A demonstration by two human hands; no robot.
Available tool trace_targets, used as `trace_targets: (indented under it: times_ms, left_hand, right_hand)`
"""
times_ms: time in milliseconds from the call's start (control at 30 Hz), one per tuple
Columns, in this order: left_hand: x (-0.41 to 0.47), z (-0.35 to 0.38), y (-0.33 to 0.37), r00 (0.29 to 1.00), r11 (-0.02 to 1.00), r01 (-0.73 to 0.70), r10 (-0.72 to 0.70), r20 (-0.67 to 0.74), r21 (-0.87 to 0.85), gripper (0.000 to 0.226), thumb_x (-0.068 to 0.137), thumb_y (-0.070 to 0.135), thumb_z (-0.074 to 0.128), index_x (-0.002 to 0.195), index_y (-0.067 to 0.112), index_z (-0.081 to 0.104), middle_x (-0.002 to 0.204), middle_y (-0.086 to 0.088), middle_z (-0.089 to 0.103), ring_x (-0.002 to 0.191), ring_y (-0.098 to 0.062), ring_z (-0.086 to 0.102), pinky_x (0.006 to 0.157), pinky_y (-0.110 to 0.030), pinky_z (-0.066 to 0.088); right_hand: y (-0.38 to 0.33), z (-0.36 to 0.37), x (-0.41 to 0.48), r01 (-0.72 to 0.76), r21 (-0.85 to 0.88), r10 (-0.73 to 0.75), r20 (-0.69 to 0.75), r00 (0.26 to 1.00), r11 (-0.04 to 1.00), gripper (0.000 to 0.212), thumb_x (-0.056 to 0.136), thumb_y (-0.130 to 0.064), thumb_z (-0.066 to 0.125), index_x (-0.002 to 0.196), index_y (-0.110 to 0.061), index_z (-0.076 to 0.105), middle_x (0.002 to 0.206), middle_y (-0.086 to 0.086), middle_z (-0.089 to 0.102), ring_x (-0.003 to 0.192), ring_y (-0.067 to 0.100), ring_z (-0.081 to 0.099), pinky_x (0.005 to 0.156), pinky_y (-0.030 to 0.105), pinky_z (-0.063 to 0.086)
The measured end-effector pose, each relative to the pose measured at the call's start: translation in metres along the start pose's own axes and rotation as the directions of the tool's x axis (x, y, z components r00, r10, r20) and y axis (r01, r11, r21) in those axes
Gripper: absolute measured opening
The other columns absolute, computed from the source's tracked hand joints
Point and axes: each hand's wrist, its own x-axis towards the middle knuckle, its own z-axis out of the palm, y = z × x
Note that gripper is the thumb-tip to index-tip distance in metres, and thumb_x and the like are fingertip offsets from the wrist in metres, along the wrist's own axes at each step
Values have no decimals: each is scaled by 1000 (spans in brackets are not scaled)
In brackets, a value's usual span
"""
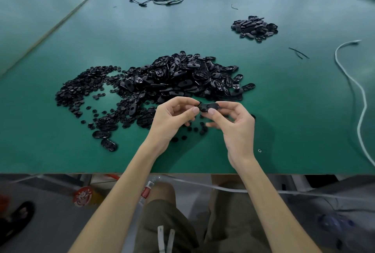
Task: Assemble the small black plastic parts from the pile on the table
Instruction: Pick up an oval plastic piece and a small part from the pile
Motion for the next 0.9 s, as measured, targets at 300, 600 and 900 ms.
trace_targets:
  times_ms: [300, 600, 900]
  left_hand:
    - [2, -1, -3, 1000, 998, 2, -2, -1, 61, 18, 90, 10, 80, 108, 10, 74, 87, -2, 73, 77, -9, 65, 68, -21, 53]
    - [1, 0, -3, 1000, 991, -16, 13, 18, 130, 18, 91, 11, 80, 107, 16, 74, 79, 4, 70, 74, -9, 62, 68, -21, 51]
    - [0, 2, -1, 1000, 989, -19, 18, 7, 147, 17, 91, 11, 80, 105, 20, 76, 74, 7, 66, 71, -10, 57, 63, -21, 50]
  right_hand:
    - [0, -1, 0, 11, -20, -10, 54, 998, 1000, 15, 88, 0, 80, 98, -7, 72, 95, 11, 79, 91, 29, 78, 71, 28, 62]
    - [-1, 1, -3, -13, -56, 19, 114, 993, 998, 12, 88, 0, 80, 95, -8, 74, 94, 10, 79, 92, 27, 78, 71, 26, 61]
    - [-1, -1, -2, -25, -72, 34, 137, 990, 997, 15, 86, 0, 82, 93, -11, 74, 94, 10, 79, 94, 30, 78, 72, 29, 63]
